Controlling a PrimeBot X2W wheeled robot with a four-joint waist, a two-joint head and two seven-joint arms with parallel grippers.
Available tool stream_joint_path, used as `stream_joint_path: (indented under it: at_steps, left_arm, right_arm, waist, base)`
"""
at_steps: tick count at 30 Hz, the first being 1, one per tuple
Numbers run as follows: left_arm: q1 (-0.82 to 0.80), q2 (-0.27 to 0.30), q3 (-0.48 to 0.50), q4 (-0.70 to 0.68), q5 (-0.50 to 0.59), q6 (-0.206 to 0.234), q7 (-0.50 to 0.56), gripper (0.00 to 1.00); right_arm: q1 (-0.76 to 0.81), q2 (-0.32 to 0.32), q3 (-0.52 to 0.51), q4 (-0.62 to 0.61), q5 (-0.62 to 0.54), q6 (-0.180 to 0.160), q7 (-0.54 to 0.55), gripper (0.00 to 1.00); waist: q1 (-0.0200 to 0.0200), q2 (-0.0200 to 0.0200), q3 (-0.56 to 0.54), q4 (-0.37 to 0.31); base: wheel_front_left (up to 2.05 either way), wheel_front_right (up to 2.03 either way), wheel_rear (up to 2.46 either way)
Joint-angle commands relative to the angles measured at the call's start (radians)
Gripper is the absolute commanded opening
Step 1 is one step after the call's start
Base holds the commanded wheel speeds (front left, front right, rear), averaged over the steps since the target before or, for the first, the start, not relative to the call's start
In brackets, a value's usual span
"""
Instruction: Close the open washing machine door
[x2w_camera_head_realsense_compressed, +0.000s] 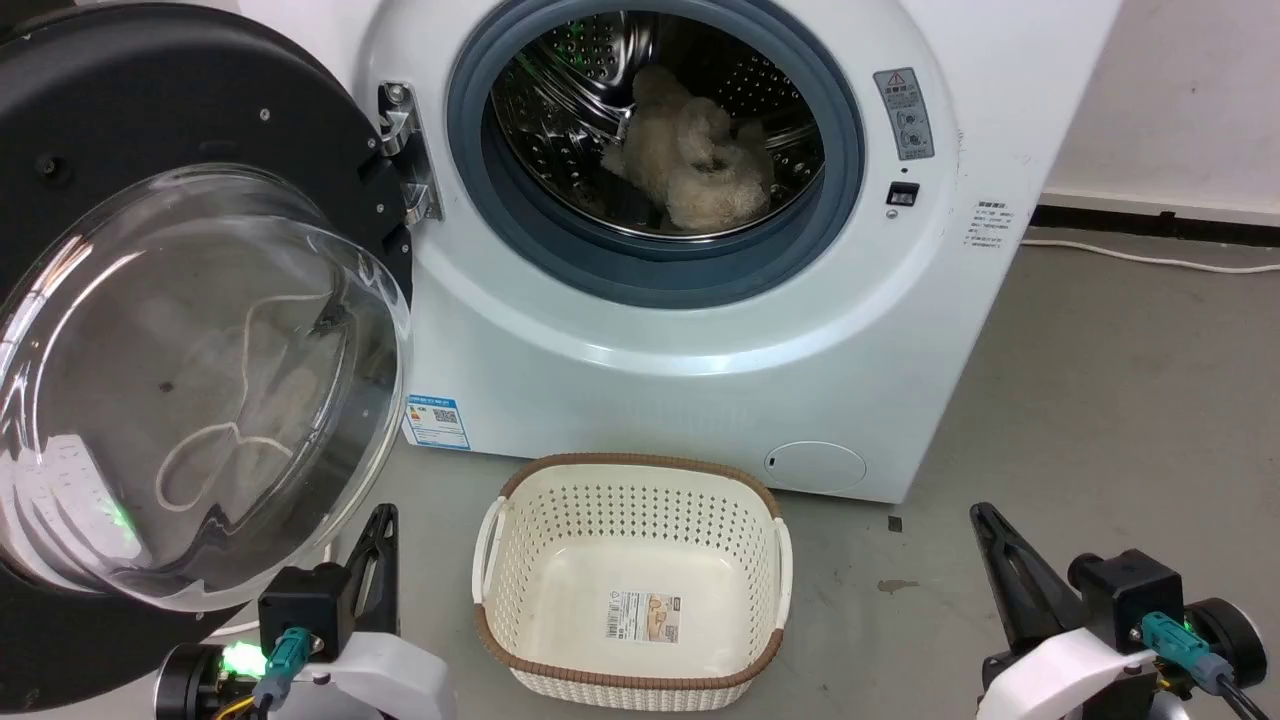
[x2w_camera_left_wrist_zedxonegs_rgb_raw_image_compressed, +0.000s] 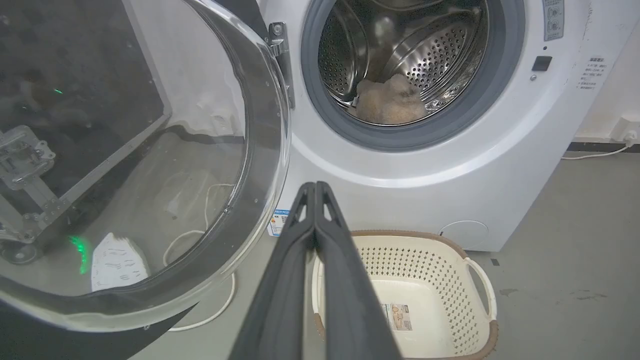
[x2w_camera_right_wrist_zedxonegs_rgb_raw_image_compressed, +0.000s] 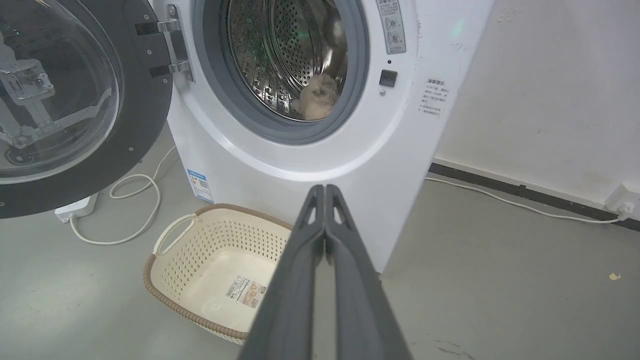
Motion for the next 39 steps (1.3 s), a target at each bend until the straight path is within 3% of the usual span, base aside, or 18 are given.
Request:
stream_joint_path:
  at_steps: [1,20,21,39]
  left_arm:
    - [-0.015,0.0,0.001,0.002,0.003,-0.004,0.0,0.0]
    - [-0.015,0.0,0.001,0.002,0.003,-0.004,0.0,0.0]
    - [0.001,0.0,-0.001,0.0,0.0,0.0,0.0,1.0]
    - [-0.001,0.003,-0.022,0.002,0.001,0.002,-0.037,1.0]
  right_arm:
    - [-0.014,0.005,-0.002,-0.005,0.001,0.001,0.0,0.0]
    - [-0.014,0.005,-0.002,-0.005,0.001,0.001,0.0,0.0]
    - [0.001,0.0,0.001,0.001,0.0,0.0,0.0,1.0]
    - [0.01,0.0,-0.013,0.006,0.023,0.0,-0.037,1.0]
  waist:
    - [0.0,0.0,0.0,0.0]
    - [0.0,0.0,0.0,0.0]
    - [0.0,0.0,0.0,0.0]
    - [0.0,0.0,-0.003,0.021]
  base:
    - [0.0,0.0,0.0]
    - [0.0,0.0,0.0]
    - [0.0,0.0,0.0]
    - [0.0,0.0,0.0]
